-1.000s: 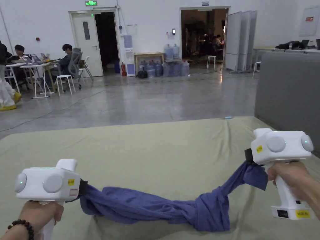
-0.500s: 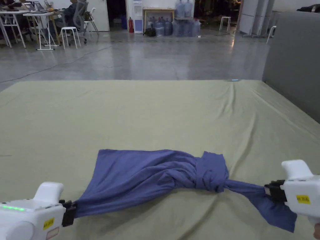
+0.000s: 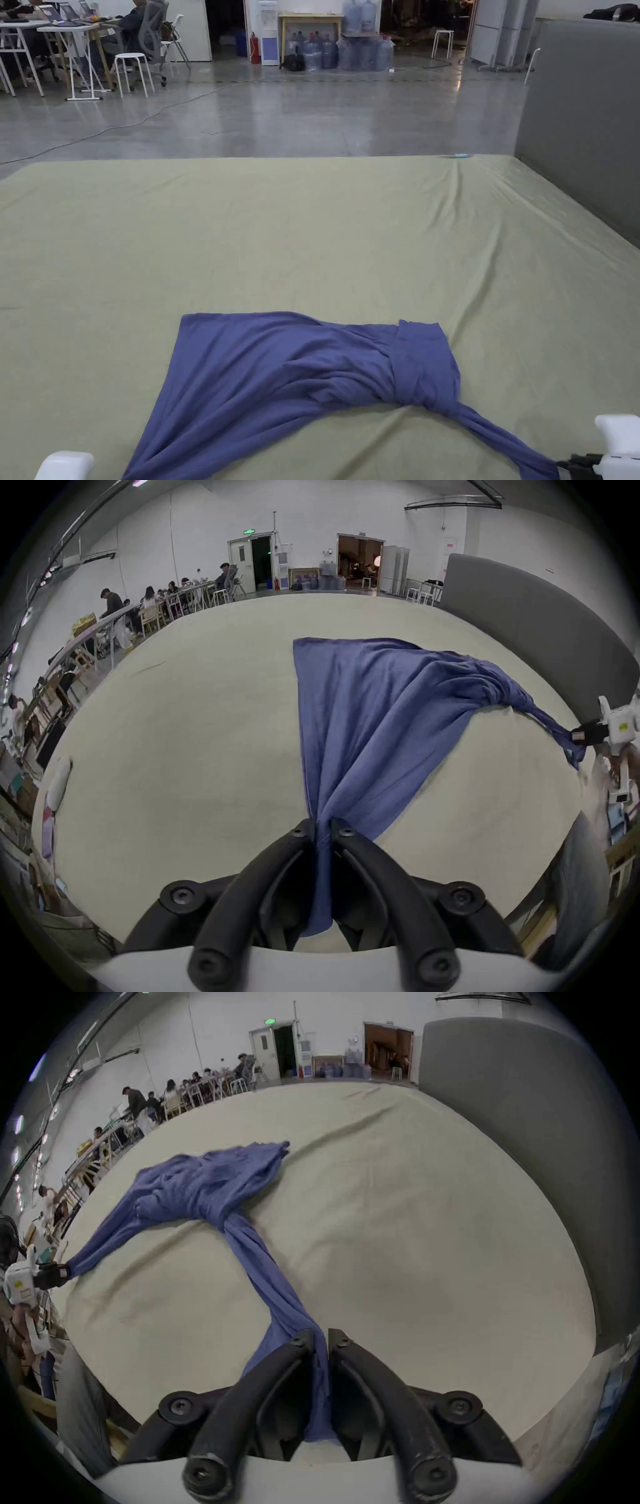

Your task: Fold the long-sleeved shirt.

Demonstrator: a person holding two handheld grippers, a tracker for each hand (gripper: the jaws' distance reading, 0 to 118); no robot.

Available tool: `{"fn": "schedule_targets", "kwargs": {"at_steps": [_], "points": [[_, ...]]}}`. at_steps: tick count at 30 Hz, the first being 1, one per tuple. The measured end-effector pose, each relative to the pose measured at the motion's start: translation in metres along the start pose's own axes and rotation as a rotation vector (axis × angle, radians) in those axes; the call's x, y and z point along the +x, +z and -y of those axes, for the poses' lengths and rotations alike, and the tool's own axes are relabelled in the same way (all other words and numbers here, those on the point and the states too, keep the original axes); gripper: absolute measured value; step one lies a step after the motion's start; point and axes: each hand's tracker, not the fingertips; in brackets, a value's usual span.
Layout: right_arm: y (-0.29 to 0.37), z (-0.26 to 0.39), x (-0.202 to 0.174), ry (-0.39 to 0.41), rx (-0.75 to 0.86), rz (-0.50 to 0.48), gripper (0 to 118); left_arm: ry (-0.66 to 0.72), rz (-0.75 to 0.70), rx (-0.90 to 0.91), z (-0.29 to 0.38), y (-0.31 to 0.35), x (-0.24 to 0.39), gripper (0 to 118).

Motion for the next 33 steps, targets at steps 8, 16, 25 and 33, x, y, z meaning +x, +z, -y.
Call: {"fn": "schedule_targets", "kwargs": {"at_steps": [8,16,25,33], "points": [[0.074,-0.028,-0.033,-0.060,0.146,0.010,91,0.025,0.045,0.087,-0.024,0.041,0.019,113],[0.064,-0.015,-0.061,-0.031,0.079,-0.058,0,0.011,0.072,0.109,-0.035,0.055,0.034,0],[0.060,-0.032,-0.074,-0.002,0.074,-0.102,0,0.025,0.030,0.136,-0.157,-0.018,0.032,90],[0.046,-0.029,-0.064,-0.029,0.045,-0.116,0,0.033,-0.130,-0.050,-0.254,-0.191,0.025,109]]}}
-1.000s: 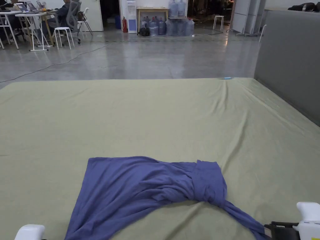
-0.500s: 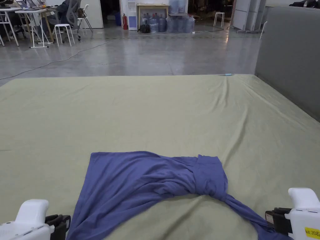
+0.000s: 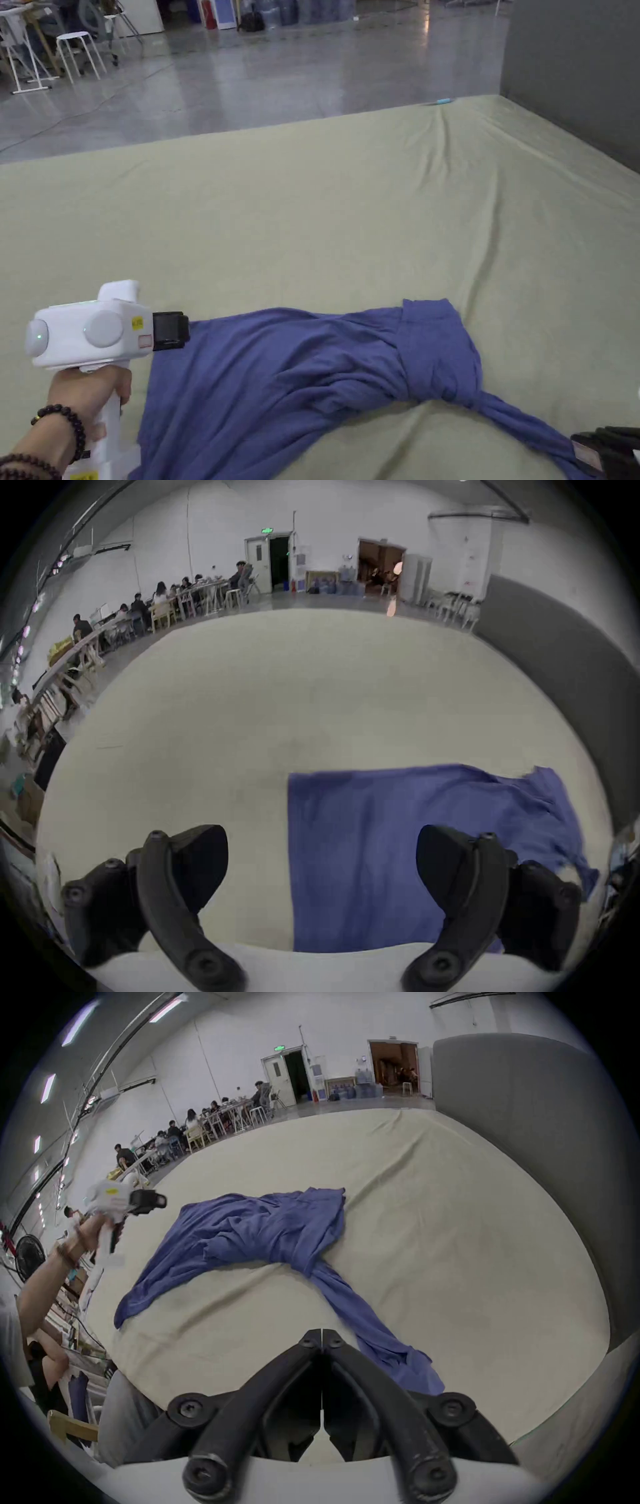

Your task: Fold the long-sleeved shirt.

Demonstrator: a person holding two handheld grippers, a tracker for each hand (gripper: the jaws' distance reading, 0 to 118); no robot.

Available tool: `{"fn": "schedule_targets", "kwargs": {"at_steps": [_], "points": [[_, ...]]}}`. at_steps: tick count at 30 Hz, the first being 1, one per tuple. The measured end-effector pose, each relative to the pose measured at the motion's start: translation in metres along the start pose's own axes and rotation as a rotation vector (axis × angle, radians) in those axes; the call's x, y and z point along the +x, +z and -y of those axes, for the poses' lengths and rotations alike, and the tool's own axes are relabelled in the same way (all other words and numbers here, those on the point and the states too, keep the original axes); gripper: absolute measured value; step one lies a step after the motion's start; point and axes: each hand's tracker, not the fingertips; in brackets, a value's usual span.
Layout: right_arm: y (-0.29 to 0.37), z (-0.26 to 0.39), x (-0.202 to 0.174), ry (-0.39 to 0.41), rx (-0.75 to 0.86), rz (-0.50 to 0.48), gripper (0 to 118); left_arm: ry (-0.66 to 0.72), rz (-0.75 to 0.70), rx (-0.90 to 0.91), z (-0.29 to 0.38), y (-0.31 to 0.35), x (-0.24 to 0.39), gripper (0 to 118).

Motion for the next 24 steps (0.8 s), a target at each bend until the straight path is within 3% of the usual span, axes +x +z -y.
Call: {"fn": "schedule_targets", "kwargs": {"at_steps": [5,6,7,8,9,10,11,15,20,21,22,23,24], "points": [[-0.007,0.005,0.007,-0.004,-0.035,0.013,0,0.019,-0.004,-0.076,-0.009,-0.063,0.015,103],[-0.008,0.005,0.009,-0.007,-0.038,0.015,0,0.023,0.014,-0.097,-0.006,-0.068,0.019,81],[-0.010,0.004,0.011,-0.012,-0.044,0.018,0,0.015,0.013,-0.111,-0.001,-0.074,0.026,66],[-0.011,0.004,0.013,-0.015,-0.046,0.024,0,-0.005,0.007,-0.130,0.004,-0.076,0.033,65],[-0.012,0.003,0.015,-0.017,-0.048,0.030,0,-0.045,-0.058,-0.078,0.009,-0.071,0.035,51],[-0.014,0.002,0.017,-0.020,-0.051,0.037,0,-0.067,-0.045,-0.053,0.009,-0.066,0.041,30],[-0.015,-0.001,0.017,-0.018,-0.053,0.038,0,-0.073,-0.023,-0.062,0.009,-0.060,0.045,0],[-0.029,-0.025,0.021,0.024,-0.048,0.053,0,-0.099,0.046,-0.041,0.010,-0.025,0.050,0],[-0.077,-0.113,0.016,0.131,0.000,0.030,0,-0.083,0.100,0.045,0.007,0.021,0.037,0],[-0.090,-0.132,0.012,0.134,0.011,0.025,19,-0.078,0.106,0.052,0.004,0.024,0.028,0],[-0.109,-0.155,0.006,0.130,0.012,0.029,49,-0.075,0.106,0.058,0.004,0.032,0.026,0],[-0.129,-0.177,0.000,0.151,-0.003,0.012,70,-0.070,0.112,0.065,0.004,0.040,0.026,0],[-0.146,-0.192,-0.005,0.155,-0.012,0.014,72,-0.068,0.119,0.067,0.005,0.045,0.025,0]]}}
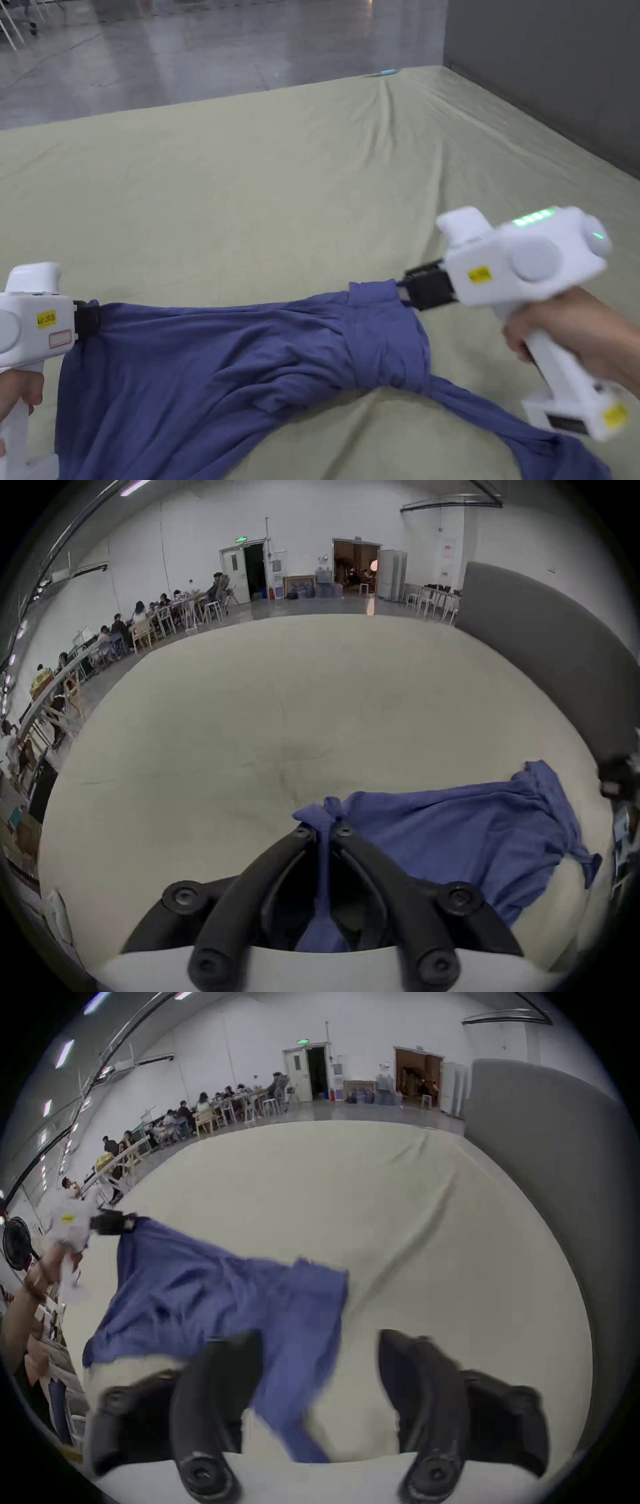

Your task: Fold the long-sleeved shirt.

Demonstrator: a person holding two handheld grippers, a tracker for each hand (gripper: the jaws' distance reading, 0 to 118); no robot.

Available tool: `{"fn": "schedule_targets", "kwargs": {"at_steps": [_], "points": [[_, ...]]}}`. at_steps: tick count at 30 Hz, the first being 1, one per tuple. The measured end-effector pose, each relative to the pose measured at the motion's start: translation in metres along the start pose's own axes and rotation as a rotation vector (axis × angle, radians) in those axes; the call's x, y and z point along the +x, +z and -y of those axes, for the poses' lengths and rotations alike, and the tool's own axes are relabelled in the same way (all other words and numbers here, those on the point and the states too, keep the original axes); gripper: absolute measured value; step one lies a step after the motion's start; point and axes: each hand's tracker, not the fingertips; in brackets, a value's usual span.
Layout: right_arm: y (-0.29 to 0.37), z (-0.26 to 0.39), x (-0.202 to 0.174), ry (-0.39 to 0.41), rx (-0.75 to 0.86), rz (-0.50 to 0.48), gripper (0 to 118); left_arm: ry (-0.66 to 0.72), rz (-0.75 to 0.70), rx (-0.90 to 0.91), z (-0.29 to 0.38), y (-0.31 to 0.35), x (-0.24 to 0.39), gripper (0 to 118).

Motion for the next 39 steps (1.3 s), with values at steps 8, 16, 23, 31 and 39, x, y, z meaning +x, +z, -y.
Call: {"fn": "schedule_targets", "kwargs": {"at_steps": [8,16,23,31,39], "points": [[-0.135,-0.067,-0.035,0.030,-0.263,-0.023,71,0.018,0.011,0.003,-0.002,0.007,-0.009,0],[-0.163,-0.065,-0.075,0.199,-0.383,0.096,2,0.024,0.014,-0.005,-0.002,0.005,-0.018,0],[-0.071,-0.080,-0.075,0.183,-0.179,0.036,2,0.036,0.031,0.093,-0.017,0.056,-0.031,0],[0.116,-0.146,-0.097,0.285,0.144,-0.004,2,0.053,0.041,0.386,-0.087,0.189,-0.044,0],[0.245,-0.266,-0.107,0.238,0.391,0.091,2,0.030,0.006,0.599,-0.194,0.299,-0.039,0]]}}
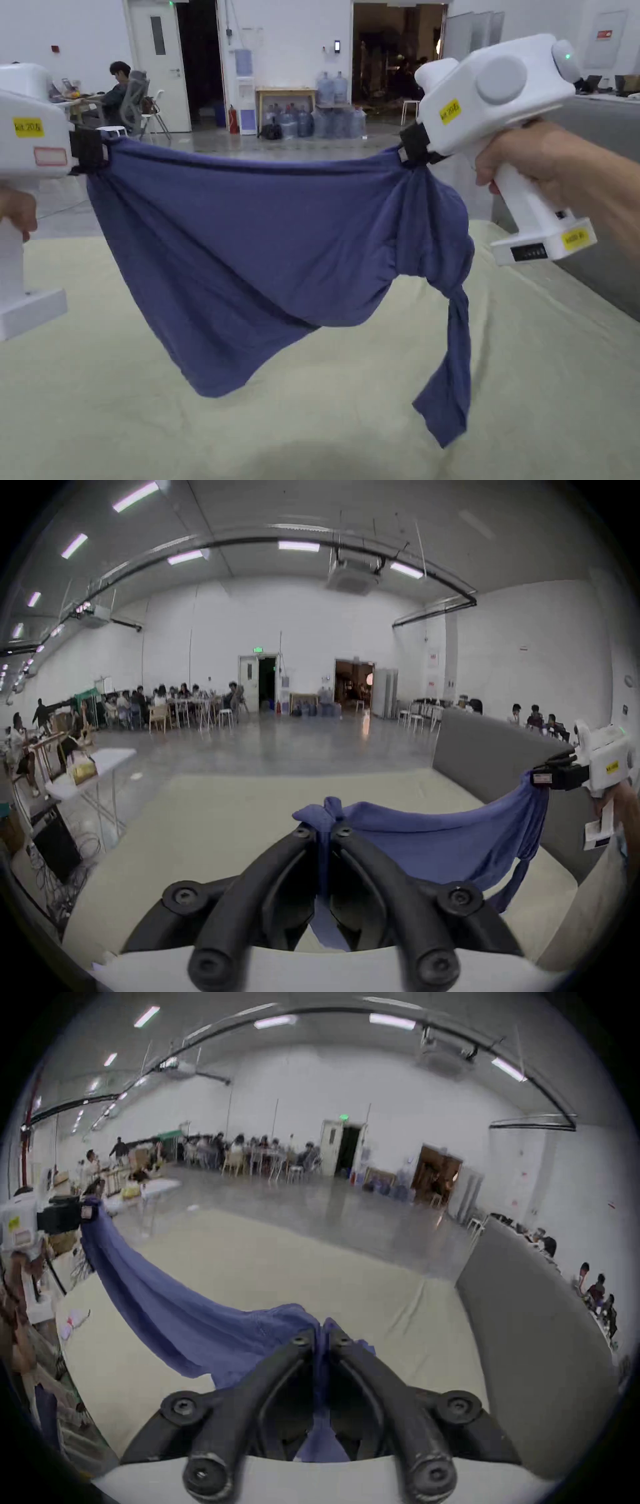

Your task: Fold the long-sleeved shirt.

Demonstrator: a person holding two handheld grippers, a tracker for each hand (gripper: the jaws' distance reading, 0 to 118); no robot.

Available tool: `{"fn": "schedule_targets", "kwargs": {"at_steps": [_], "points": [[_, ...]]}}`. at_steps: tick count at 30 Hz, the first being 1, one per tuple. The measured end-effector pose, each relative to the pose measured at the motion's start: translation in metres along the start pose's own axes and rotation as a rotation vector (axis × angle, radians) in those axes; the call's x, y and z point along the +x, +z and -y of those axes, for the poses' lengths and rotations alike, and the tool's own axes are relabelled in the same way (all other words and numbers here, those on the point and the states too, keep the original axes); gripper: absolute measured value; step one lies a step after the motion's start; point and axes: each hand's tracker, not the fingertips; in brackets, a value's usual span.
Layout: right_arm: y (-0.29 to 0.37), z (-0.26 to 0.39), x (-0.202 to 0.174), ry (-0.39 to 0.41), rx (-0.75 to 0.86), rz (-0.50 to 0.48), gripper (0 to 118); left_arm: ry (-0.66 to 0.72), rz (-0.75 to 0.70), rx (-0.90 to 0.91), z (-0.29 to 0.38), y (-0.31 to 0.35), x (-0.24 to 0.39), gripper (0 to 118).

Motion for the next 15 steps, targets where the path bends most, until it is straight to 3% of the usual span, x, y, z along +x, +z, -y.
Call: {"fn": "schedule_targets", "kwargs": {"at_steps": [4,7,10,15], "points": [[-0.006,-0.055,0.025,-0.017,0.061,0.065,2,0.004,-0.033,0.037,-0.054,-0.015,0.004,0],[-0.017,-0.067,0.026,-0.047,0.014,0.112,2,-0.017,-0.047,0.021,-0.062,-0.029,0.019,0],[-0.031,-0.051,0.021,-0.019,0.010,0.111,2,-0.033,-0.045,0.032,-0.052,-0.039,0.028,0],[-0.084,0.006,0.029,-0.072,-0.050,0.087,2,-0.039,-0.036,-0.049,-0.003,-0.070,0.024,0]]}}
